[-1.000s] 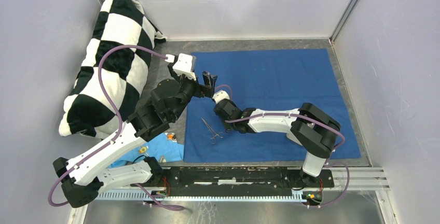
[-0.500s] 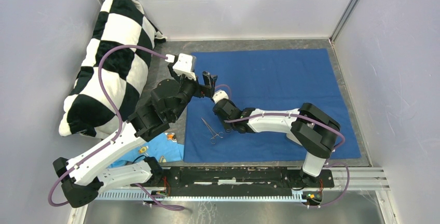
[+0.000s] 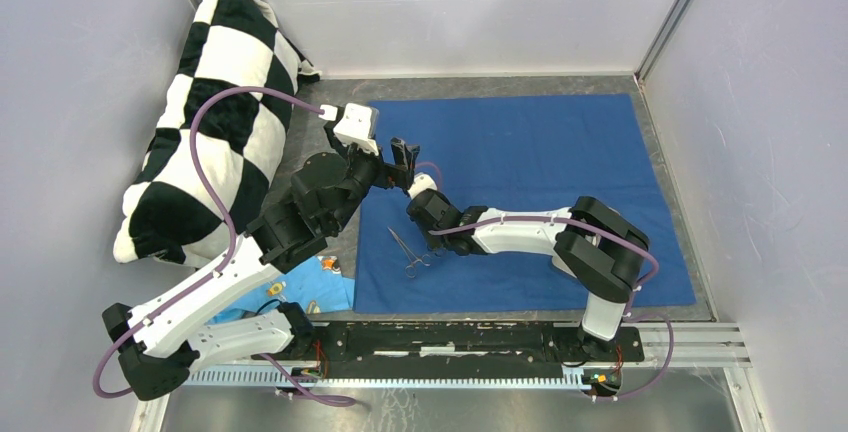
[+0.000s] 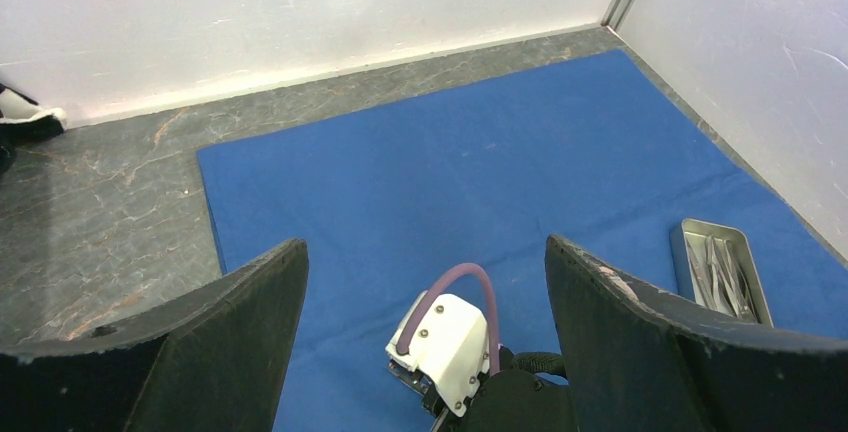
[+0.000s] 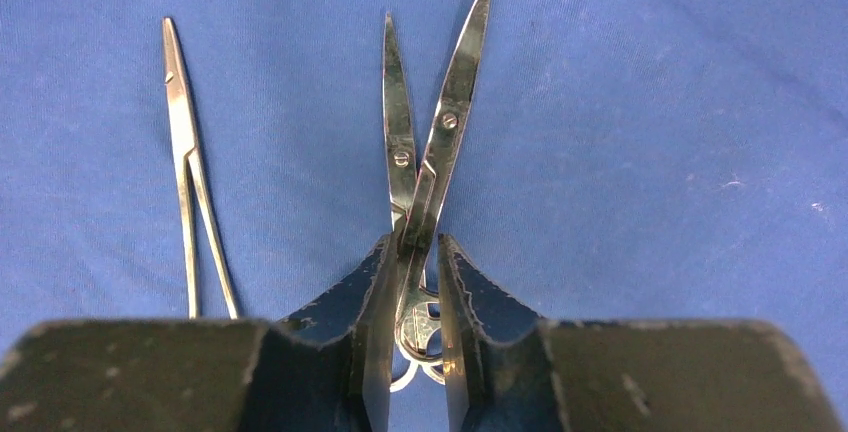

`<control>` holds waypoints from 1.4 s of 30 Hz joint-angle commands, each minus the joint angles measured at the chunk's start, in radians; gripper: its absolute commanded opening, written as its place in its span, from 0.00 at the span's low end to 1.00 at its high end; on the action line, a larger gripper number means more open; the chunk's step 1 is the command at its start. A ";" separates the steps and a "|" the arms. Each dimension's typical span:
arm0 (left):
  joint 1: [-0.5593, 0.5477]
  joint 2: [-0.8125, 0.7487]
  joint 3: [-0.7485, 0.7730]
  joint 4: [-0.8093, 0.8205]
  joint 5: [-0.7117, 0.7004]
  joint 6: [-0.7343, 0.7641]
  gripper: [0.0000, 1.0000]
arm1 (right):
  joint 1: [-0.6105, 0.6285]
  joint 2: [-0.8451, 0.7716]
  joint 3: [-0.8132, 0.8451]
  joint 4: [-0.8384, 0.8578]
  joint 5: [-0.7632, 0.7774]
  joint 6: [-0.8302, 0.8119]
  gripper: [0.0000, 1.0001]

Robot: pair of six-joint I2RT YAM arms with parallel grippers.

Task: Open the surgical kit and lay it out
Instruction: Place the medical item in the surgical kit.

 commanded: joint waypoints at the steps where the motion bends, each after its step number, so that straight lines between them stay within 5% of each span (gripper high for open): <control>1: 0.000 0.002 0.006 0.042 0.009 0.031 0.93 | 0.006 0.001 0.034 -0.009 0.022 -0.012 0.27; 5: 0.000 0.003 0.006 0.042 0.012 0.032 0.93 | 0.005 -0.002 0.035 -0.001 0.008 -0.013 0.40; 11: 0.000 0.004 0.006 0.042 0.012 0.032 0.93 | 0.000 0.012 0.038 0.003 0.001 -0.009 0.42; 25: 0.000 0.005 0.006 0.041 0.016 0.031 0.93 | -0.025 0.018 0.014 0.022 -0.049 -0.003 0.24; 33: 0.000 0.007 0.007 0.041 0.018 0.031 0.93 | -0.025 0.032 0.022 0.014 -0.045 -0.001 0.29; 42: 0.000 0.009 0.006 0.040 0.018 0.032 0.93 | -0.025 -0.006 0.025 0.004 -0.037 -0.013 0.15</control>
